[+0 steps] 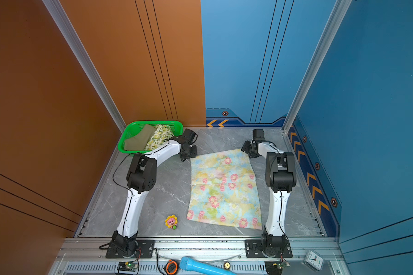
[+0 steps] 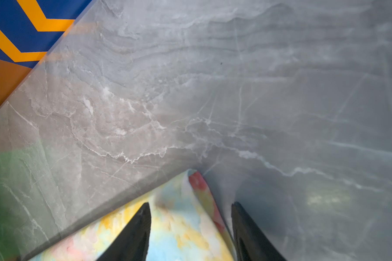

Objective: Fold and stack the skirts

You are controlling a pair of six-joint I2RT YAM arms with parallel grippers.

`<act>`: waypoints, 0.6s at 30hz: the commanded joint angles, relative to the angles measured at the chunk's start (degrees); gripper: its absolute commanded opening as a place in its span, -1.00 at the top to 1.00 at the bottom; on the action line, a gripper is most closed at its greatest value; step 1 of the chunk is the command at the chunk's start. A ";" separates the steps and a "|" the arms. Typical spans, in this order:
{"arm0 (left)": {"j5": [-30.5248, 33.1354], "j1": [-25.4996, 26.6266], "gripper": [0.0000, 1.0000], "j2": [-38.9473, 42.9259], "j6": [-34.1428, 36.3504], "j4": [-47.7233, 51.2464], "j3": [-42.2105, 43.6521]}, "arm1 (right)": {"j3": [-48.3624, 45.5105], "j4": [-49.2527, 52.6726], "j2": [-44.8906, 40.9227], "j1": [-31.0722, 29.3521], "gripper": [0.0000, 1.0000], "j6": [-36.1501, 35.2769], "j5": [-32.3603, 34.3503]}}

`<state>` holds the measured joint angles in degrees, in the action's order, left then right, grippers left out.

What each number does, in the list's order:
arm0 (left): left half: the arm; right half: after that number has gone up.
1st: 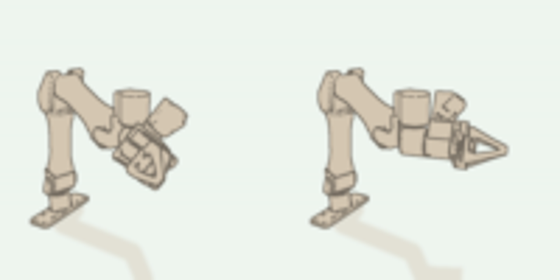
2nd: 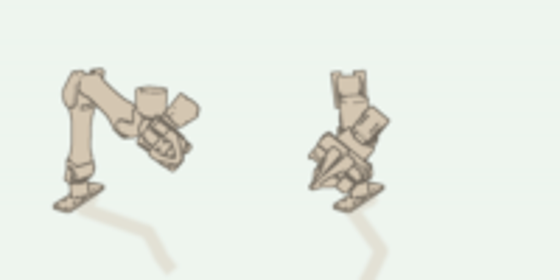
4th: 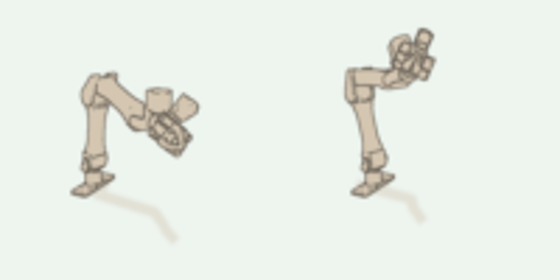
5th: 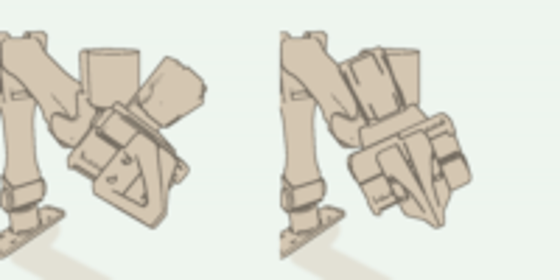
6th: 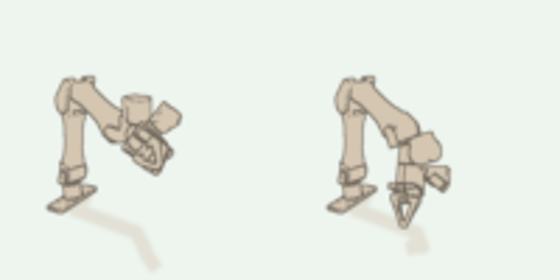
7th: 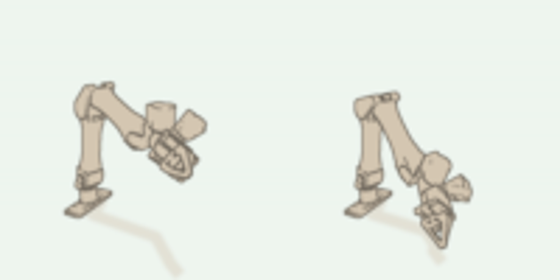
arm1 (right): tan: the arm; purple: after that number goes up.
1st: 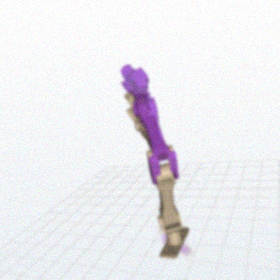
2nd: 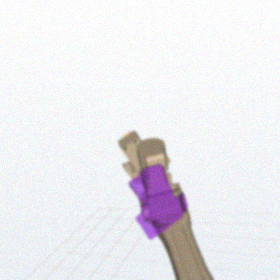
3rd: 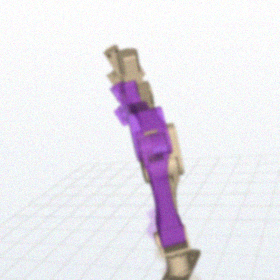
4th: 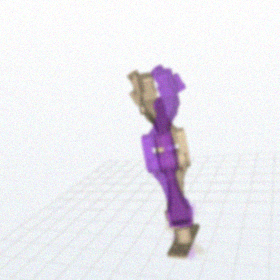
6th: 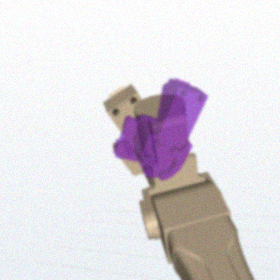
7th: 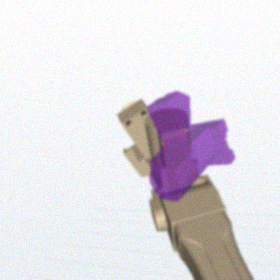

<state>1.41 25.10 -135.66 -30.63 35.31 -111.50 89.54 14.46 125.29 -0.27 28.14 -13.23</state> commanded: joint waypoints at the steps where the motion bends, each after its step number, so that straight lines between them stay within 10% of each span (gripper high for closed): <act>1: -1.74 -0.75 0.73 -0.50 0.21 0.63 1.21 | 2.86 0.62 2.05 -1.60 -0.11 -1.42 2.53; 4: -2.16 -1.05 1.00 -0.49 0.19 0.55 0.86 | 4.51 0.50 3.23 -1.87 0.01 -0.85 2.73; 18: -3.92 -1.81 1.00 -1.67 0.58 0.58 -4.63 | 8.78 -3.03 4.81 -1.14 0.26 -0.72 3.82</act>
<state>-0.93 23.77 -135.90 -30.87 35.53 -113.67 95.72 13.21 128.51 -1.91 27.90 -10.59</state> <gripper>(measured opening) 0.056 0.370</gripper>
